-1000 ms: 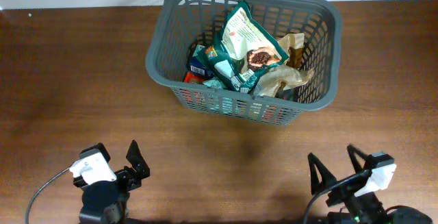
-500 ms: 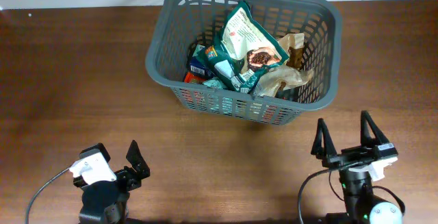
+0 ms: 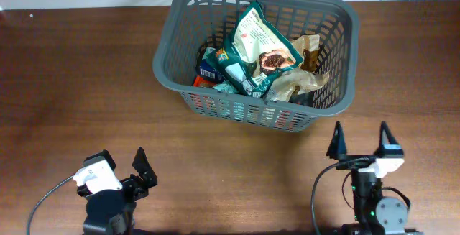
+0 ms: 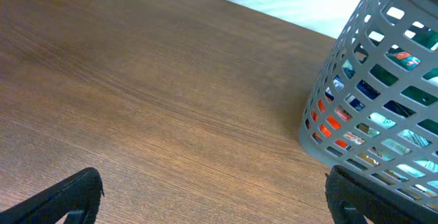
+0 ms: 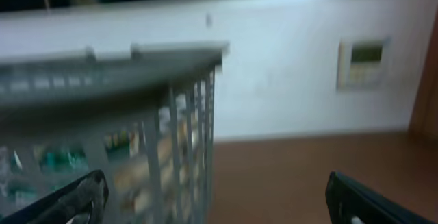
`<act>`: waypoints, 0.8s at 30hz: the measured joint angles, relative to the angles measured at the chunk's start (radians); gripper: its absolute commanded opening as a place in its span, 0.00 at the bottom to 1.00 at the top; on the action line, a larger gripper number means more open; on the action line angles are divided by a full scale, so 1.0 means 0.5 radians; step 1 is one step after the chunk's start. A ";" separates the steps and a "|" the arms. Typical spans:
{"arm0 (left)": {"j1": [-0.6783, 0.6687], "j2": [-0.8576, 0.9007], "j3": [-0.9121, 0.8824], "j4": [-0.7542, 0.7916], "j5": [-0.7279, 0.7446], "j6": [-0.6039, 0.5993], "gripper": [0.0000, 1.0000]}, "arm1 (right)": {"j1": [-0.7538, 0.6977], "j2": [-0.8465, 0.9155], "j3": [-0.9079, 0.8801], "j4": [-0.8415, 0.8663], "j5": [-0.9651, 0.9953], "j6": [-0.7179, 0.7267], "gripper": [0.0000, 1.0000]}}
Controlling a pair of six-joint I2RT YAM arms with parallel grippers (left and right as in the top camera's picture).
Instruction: Pack container
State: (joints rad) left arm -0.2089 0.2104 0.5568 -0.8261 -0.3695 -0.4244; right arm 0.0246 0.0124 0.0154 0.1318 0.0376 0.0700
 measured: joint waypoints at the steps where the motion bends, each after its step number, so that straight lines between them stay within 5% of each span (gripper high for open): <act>1: 0.000 0.000 0.000 0.000 0.001 0.000 0.99 | 0.010 0.001 -0.008 -0.060 0.001 0.002 0.99; 7: 0.000 0.000 0.000 0.001 0.000 0.000 0.99 | 0.066 -0.001 -0.011 -0.401 0.000 -0.001 0.99; 24: 0.000 0.000 -0.001 0.000 0.000 0.001 0.99 | 0.078 0.001 -0.011 -0.404 -0.002 -0.006 0.99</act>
State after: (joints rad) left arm -0.2089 0.2104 0.5564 -0.8261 -0.3695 -0.4240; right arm 0.0635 0.0128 0.0101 -0.0704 0.0368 0.0669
